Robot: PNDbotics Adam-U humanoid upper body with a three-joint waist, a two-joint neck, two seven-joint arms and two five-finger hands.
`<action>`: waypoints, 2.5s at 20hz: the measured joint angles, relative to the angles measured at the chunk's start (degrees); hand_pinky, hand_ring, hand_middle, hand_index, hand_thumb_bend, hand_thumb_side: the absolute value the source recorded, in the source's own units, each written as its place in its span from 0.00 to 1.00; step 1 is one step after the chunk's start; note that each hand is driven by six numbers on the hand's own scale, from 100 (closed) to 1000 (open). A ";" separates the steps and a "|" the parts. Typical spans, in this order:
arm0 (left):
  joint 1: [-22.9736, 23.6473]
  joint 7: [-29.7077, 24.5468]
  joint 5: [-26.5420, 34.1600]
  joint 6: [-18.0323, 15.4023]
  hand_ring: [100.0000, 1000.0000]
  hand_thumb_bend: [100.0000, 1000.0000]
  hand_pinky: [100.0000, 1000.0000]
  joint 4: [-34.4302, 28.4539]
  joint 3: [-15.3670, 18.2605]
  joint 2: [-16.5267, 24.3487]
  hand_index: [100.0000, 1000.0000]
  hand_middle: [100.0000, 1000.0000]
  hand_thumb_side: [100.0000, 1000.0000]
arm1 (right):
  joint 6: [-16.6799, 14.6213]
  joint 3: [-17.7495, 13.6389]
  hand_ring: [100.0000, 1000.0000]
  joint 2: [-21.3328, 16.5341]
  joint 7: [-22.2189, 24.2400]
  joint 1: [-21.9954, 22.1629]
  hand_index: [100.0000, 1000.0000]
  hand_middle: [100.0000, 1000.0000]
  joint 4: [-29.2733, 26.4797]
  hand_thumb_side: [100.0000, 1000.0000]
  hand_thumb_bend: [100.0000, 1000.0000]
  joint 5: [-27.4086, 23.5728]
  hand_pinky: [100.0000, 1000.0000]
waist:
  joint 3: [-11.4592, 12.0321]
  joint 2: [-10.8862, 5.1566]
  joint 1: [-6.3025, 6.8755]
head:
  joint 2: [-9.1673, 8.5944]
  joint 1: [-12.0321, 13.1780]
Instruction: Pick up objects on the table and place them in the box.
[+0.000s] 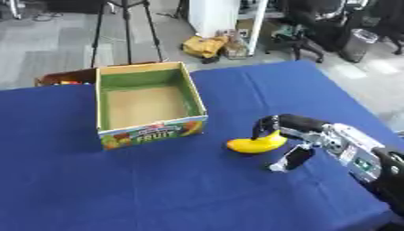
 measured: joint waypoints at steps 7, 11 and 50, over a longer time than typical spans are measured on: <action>-0.04 -0.08 0.07 0.08 0.58 0.82 0.41 -0.01 0.00 0.00 0.34 0.47 0.47 | -0.19 0.00 0.81 0.34 -0.19 0.05 0.71 0.77 0.32 0.27 0.41 1.79 0.70 | -0.05 0.07 0.05 | -0.02 -0.37; -0.08 -0.09 0.14 0.09 0.58 0.83 0.41 -0.01 0.00 0.00 0.34 0.47 0.47 | -0.25 -0.01 0.81 0.41 -0.25 0.06 0.74 0.77 0.33 0.27 0.41 2.33 0.71 | -0.04 0.11 0.05 | -0.06 -0.47; -0.17 -0.50 0.40 0.27 0.58 0.83 0.41 -0.38 -0.03 0.00 0.34 0.46 0.47 | 0.46 -3.04 0.81 -0.35 -3.25 1.91 0.75 0.77 3.67 0.28 0.39 2.25 0.71 | 1.48 0.65 0.41 | -0.59 -2.49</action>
